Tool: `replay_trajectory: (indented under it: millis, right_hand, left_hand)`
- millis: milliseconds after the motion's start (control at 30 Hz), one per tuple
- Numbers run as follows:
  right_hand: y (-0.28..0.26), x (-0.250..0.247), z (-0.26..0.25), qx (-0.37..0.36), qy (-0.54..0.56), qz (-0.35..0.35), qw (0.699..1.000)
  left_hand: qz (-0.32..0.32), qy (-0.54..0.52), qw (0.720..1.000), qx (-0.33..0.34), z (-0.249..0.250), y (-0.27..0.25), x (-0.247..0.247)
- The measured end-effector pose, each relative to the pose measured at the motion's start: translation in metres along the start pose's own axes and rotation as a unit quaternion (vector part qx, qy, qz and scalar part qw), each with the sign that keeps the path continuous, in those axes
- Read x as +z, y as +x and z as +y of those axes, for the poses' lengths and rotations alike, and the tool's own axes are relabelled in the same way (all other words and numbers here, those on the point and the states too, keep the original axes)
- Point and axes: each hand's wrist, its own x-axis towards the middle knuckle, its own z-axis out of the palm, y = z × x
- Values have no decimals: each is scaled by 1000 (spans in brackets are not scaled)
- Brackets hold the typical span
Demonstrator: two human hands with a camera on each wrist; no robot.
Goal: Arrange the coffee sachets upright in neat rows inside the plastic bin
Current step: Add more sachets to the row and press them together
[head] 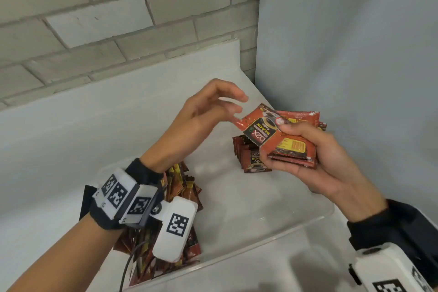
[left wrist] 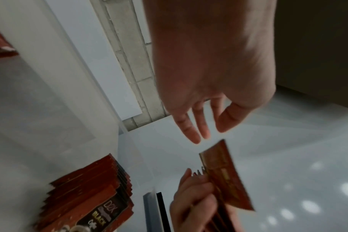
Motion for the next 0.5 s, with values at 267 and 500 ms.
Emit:
replay_trajectory:
  millis: [267, 500]
  right_hand:
    - [5, 2, 6, -68, -63, 2, 996]
    - [4, -6, 7, -134, -10, 26, 991]
  left_hand:
    - [26, 23, 991, -130, 7, -2, 20]
    - [44, 61, 994, -77, 13, 8, 1]
